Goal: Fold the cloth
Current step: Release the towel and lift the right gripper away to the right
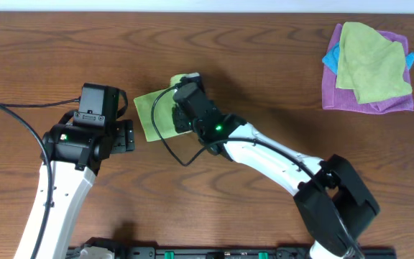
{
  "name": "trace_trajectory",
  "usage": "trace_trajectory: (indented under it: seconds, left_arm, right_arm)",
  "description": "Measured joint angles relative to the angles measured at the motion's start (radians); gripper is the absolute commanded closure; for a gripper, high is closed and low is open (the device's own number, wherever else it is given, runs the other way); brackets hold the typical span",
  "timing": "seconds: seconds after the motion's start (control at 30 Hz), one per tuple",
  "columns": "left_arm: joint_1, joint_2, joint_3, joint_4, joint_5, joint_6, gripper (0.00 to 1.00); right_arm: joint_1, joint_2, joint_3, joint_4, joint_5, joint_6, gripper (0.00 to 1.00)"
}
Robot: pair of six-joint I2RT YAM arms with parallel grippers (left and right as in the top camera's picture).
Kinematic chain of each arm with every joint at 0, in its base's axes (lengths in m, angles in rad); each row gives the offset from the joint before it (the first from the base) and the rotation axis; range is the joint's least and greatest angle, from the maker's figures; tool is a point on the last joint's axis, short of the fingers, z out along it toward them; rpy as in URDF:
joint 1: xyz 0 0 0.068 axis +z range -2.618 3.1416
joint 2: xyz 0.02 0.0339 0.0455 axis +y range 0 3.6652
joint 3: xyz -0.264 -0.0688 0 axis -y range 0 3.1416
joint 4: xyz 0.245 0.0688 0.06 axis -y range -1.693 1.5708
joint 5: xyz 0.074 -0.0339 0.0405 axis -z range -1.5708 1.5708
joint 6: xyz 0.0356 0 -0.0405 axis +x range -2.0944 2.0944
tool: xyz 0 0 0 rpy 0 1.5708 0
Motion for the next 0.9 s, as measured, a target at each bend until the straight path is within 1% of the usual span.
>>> trace_trajectory:
  seconds: [0.03,0.23,0.4,0.5,0.6,0.7,0.9]
  left_arm:
    - [0.000,0.000,0.000,0.000,0.000,0.000,0.05]
    - [0.000,0.000,0.000,0.004,0.000,0.000,0.05]
    - [0.000,0.000,0.000,0.006,0.009,0.000,0.05]
    - [0.000,0.000,0.000,0.003,0.039,0.001,0.05]
    - [0.000,0.000,0.000,-0.010,0.109,0.004,0.05]
    - [0.000,0.000,-0.010,-0.002,0.192,0.005,0.05]
    - [0.000,0.016,-0.172,0.134,0.366,0.003,0.05]
  right_arm:
    - [0.004,0.000,0.000,0.010,-0.003,0.000,0.01]
    - [0.036,0.000,0.000,0.071,-0.055,0.000,0.01]
    - [0.039,0.000,0.000,0.066,-0.066,-0.007,0.01]
    - [0.031,0.000,0.000,0.043,-0.068,-0.037,0.01]
    - [0.018,0.000,0.002,-0.002,-0.071,-0.081,0.01]
    - [-0.013,-0.006,0.003,-0.094,-0.072,-0.146,0.01]
    - [-0.153,-0.058,0.003,-0.189,-0.073,-0.223,0.01]
